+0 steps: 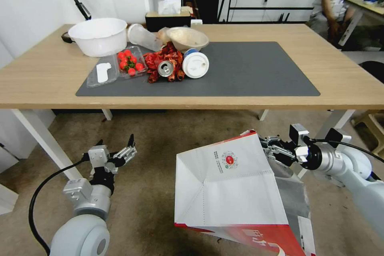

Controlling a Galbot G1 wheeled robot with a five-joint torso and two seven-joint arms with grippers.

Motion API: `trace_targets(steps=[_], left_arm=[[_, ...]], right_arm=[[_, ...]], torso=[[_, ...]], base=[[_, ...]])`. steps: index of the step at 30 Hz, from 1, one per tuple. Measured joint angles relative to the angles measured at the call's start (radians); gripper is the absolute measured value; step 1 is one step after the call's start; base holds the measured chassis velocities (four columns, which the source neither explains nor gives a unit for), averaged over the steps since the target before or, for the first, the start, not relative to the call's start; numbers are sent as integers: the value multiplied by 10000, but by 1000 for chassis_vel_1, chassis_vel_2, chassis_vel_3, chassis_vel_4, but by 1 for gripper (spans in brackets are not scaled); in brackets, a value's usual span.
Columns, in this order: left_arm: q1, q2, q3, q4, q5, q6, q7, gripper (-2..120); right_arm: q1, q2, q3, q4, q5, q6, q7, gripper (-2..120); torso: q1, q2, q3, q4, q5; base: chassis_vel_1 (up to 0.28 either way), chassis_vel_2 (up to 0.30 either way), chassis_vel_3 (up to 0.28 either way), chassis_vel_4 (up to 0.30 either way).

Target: Pick up the food delivery bag from the floor and place it on the table.

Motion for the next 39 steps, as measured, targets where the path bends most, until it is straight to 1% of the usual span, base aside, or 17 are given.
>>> trace_targets(steps=[7,12,16,24,26,35,39], left_arm=[[56,-10,2,-110,25,4,16,100],[80,-11,0,-140,23,1,18,100],[101,-5,4,-184,-56,-4,25,100],[88,-27,25,-183,-14,0,36,100],[86,-27,25,-183,-10,0,35,100],[76,-7,-1,-169,52,18,36,100],[74,0,-6,-172,79,18,39,100]], right_arm=[[-12,16,6,20,-7,-17,-41,0],[-22,26,18,33,-26,-37,-72,0],[-54,28,50,75,-50,-47,-85,0],[-119,1,111,121,-62,-52,-107,0],[-118,0,112,120,-62,-52,-107,0],[-51,-9,107,116,-62,-61,-112,0],[-45,-11,106,108,-61,-64,-112,0]], torso=[[128,338,208,0,0],[182,491,306,-1,0],[267,719,450,0,0],[396,1038,639,-1,-1],[401,1052,649,-1,0],[590,1517,924,-1,0],[635,1623,988,0,0]], base=[[0,0,0,0],[0,0,0,0],[0,0,0,0],[0,0,0,0],[0,0,0,0],[0,0,0,0],[0,0,0,0]])
